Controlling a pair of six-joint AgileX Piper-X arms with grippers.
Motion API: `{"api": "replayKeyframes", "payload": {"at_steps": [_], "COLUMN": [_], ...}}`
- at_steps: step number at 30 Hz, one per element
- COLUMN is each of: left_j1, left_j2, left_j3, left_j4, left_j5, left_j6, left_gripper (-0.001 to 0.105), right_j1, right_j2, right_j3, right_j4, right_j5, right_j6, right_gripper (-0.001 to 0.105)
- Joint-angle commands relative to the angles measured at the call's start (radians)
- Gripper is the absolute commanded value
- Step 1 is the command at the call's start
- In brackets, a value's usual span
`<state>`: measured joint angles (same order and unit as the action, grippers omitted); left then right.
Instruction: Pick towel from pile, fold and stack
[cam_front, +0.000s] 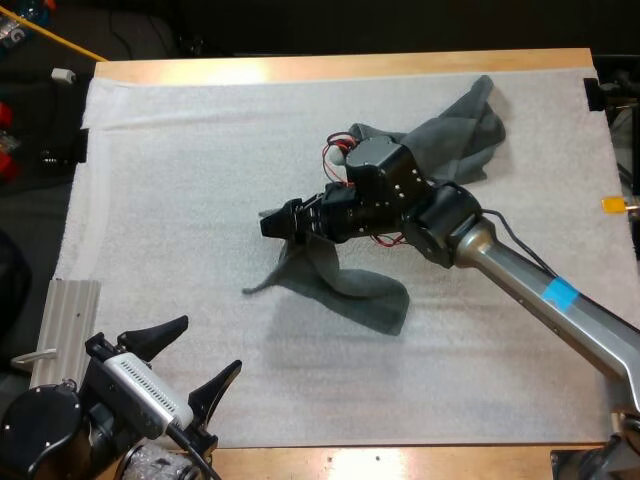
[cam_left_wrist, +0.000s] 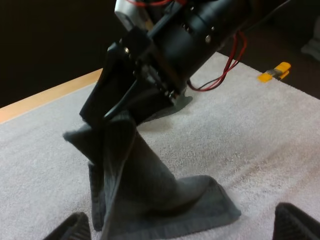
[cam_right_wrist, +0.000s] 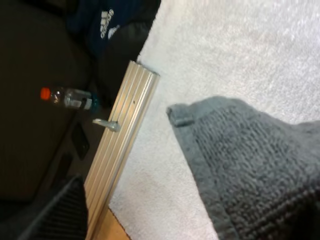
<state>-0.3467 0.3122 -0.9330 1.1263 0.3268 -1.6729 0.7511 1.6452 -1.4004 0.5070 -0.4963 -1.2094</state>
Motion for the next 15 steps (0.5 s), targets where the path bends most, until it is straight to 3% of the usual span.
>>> {"api": "replayKeyframes", "payload": {"at_steps": [1, 6, 15], "left_j1": [-0.002, -0.002, -0.002], "left_j2": [0.001, 0.001, 0.001], "left_j3": [-0.004, -0.004, -0.004], "left_j4": [0.002, 0.006, 0.006], "left_j5": [0.006, 0.006, 0.006], "left_j6": [-0.012, -0.012, -0.012], "left_gripper": [0.070, 0.070, 0.070], "right_j1": [-0.002, -0.008, -0.038], "right_j2": [-0.030, -0.064, -0.009], "right_j3": [-0.011, -0.013, -0.015], "right_j4": [0.007, 0.125, 0.433], "right_j5": [0.018, 0.223, 0.208], "right_j6": [-0.006, -0.036, -0.203], "right_gripper": [0.068, 0.067, 0.067]}}
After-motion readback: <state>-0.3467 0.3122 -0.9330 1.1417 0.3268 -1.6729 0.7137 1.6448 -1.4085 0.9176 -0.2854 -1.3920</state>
